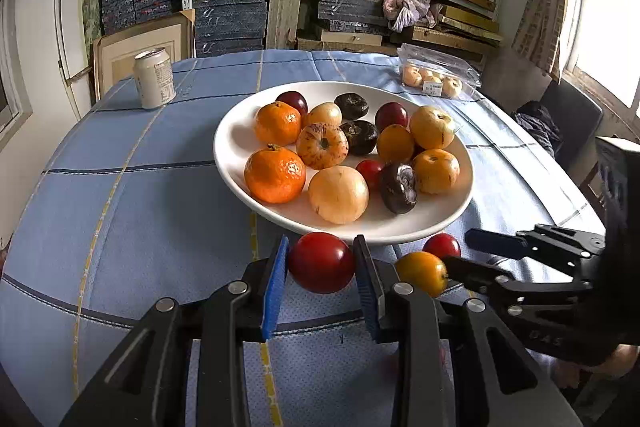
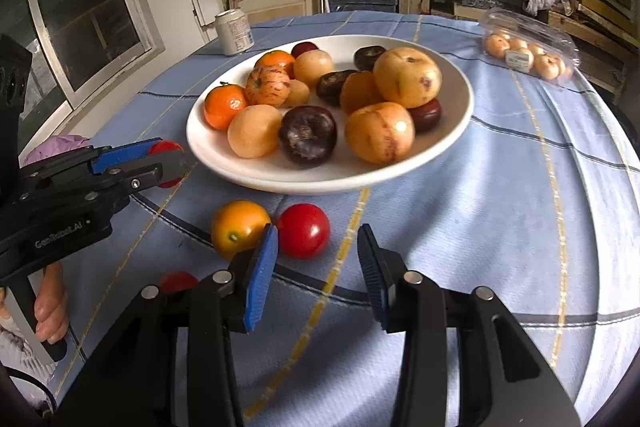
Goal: Organize fruits
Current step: 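Grasp the red tomato with the left gripper while the right grasps another red tomato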
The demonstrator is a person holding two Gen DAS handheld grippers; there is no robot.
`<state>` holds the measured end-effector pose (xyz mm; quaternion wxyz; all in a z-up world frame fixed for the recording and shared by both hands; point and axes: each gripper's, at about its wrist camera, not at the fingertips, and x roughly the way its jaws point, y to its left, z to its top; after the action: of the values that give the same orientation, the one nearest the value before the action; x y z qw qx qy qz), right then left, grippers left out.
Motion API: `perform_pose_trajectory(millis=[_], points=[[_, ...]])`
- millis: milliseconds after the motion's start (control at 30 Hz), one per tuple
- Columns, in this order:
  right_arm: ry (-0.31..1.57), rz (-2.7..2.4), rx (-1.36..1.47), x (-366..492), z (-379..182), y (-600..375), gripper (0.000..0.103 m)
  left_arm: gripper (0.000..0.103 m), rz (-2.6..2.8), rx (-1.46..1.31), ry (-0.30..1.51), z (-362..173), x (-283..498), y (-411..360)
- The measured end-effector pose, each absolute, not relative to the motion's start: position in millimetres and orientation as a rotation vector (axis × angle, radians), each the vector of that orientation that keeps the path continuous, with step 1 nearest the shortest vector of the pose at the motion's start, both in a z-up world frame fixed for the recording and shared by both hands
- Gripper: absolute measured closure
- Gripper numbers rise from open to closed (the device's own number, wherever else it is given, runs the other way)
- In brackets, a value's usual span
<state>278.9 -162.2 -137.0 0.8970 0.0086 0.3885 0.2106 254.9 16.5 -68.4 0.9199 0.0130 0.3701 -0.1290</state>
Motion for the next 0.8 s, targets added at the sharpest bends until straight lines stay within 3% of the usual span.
perform_pose_trajectory(millis=[167, 267, 800], points=[[0.824, 0.459, 0.019, 284.9, -138.4, -153.9, 0.062, 0.070, -0.266, 0.022, 0.768, -68.7, 256.2, 16.4], [0.835, 0.468, 0.024, 286.3, -139.4, -153.5, 0.073, 0.070, -0.267, 0.025, 0.770, -69.9, 256.5, 15.9], [0.673, 0.435, 0.153, 244.6, -111.0, -199.2, 0.074, 0.070, -0.246, 0.015, 0.737, -64.9, 248.9, 17.1]])
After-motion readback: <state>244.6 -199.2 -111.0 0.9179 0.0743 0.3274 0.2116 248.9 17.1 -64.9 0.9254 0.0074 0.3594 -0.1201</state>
